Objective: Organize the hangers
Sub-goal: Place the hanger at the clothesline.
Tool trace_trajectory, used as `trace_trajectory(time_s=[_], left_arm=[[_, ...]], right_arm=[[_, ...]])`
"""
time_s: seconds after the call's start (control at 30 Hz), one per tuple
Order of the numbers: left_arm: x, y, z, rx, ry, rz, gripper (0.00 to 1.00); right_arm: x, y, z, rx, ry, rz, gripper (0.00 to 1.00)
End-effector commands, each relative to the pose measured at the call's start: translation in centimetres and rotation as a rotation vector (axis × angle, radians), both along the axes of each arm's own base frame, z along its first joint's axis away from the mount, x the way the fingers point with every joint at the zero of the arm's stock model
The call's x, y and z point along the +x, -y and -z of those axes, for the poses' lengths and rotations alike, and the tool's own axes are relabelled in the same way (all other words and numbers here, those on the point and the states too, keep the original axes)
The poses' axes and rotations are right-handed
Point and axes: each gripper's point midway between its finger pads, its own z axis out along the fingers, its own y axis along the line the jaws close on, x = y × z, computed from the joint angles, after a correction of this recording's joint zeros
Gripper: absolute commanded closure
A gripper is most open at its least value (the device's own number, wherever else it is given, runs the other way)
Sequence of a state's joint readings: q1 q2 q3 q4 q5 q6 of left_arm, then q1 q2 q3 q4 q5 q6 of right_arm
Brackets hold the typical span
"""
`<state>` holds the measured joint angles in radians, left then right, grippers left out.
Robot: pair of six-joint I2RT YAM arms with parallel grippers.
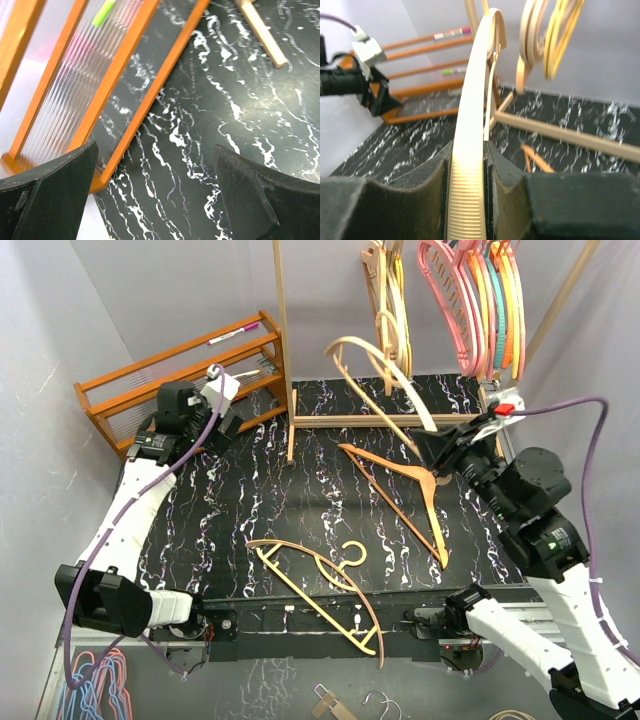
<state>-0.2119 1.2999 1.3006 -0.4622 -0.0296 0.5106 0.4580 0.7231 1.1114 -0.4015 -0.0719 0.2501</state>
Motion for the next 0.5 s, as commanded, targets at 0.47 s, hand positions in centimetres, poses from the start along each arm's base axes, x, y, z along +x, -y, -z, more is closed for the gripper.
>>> trace_trajectory(time_s=[0.47], left_arm=[[-1.5, -6.8, -2.2, -0.167, 0.009, -0.246, 0.02]], right_arm=[[10.8, -2.7, -16.2, 0.152, 0.250, 0.136, 0.92]])
